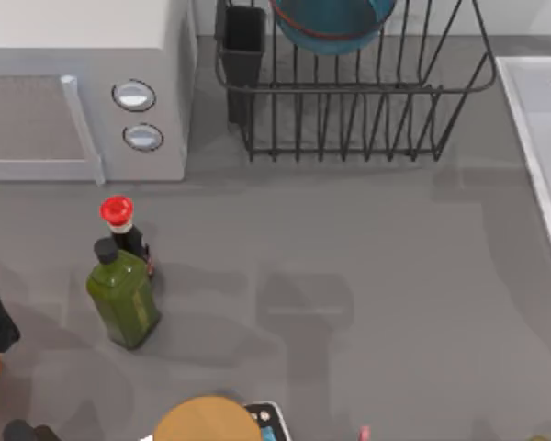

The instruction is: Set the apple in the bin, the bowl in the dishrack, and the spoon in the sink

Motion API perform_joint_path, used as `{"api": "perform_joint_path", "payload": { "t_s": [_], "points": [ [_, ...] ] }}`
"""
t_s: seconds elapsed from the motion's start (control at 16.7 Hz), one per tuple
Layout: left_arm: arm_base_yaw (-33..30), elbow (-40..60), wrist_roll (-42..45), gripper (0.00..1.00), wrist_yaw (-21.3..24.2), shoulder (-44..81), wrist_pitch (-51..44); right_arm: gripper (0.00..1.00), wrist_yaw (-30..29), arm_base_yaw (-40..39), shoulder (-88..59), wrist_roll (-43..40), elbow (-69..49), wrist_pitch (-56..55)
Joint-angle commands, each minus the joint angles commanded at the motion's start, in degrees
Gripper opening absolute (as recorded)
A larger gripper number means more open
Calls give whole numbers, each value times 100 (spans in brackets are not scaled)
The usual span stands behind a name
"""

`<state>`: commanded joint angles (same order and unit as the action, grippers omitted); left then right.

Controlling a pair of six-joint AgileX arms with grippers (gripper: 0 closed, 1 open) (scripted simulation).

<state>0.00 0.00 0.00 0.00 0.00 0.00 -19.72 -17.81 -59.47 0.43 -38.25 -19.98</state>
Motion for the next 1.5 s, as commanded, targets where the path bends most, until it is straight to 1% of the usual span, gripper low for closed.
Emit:
{"api": "perform_joint_path", "payload": {
  "t_s": [0.36,0.54,0.66,0.84,1.26,1.38,1.5],
  "points": [
    [0,0,0,100,0,0,0,100,1108,1019,3666,-42,2210,1166],
    [0,0,0,100,0,0,0,100,1563,1426,4945,-46,3084,1612],
    [0,0,0,100,0,0,0,100,1789,1624,5518,-45,3500,1828],
    [0,0,0,100,0,0,0,100,1964,1774,5928,-43,3811,1990],
    [0,0,0,100,0,0,0,100,1972,1776,5872,-100,3787,2040],
    [0,0,0,100,0,0,0,100,2009,1836,5608,-397,3666,2268],
    [0,0,0,100,0,0,0,100,2057,1944,5165,-934,3447,2634]
  ]
}}
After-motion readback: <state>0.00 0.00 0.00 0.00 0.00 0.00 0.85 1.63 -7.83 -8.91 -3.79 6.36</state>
